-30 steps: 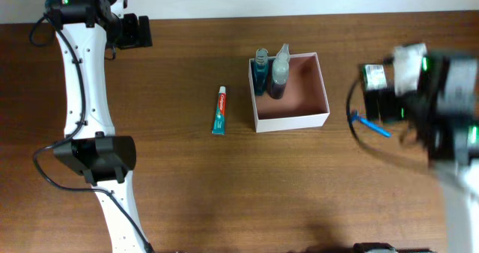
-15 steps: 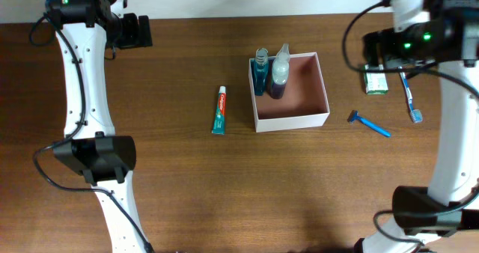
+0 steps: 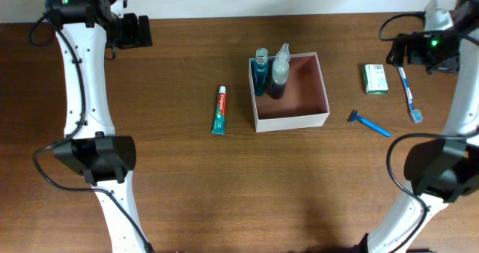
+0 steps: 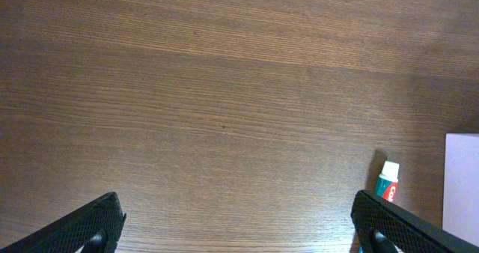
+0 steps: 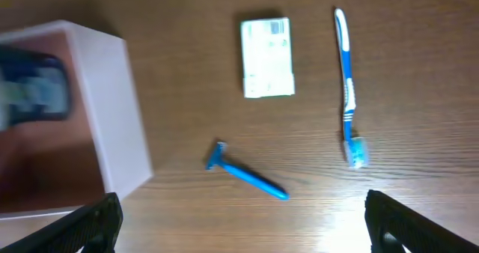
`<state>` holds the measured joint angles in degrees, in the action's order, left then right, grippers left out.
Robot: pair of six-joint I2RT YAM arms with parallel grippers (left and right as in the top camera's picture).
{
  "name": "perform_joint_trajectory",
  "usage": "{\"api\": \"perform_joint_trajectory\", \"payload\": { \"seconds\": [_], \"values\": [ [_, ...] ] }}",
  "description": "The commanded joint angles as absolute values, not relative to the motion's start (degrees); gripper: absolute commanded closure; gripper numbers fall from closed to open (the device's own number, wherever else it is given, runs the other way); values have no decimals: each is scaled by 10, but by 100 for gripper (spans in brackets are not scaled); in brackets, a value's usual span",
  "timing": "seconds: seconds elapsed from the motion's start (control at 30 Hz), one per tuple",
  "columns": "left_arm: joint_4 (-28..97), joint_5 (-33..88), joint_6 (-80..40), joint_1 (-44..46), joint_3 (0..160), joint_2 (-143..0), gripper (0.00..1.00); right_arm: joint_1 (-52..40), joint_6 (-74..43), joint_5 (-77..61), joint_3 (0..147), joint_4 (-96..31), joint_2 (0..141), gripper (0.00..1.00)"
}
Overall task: Pack container
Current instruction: 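Raise the right gripper and move it over the green soap box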
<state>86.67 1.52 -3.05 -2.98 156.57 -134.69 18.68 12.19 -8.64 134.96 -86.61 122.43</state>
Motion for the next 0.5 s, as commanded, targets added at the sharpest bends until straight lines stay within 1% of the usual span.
{"api": "perform_joint_trajectory", "payload": {
  "seconds": [0.0, 0.13, 0.23, 0.47],
  "values": [
    [866, 19, -36, -30, 1566, -1349, 1, 168, 134, -43, 1353, -851, 1255, 1],
    [866, 19, -36, -30, 1566, -1349, 1, 160, 134, -49, 1353, -804, 1275, 1],
    [866, 19, -36, -30, 1566, -1349, 1, 155, 178, -49, 1353, -794, 1292, 1],
    [866, 19, -36, -30, 1566, -1349, 1, 154, 180, -45, 1353, -755, 1347, 1]
  ]
}}
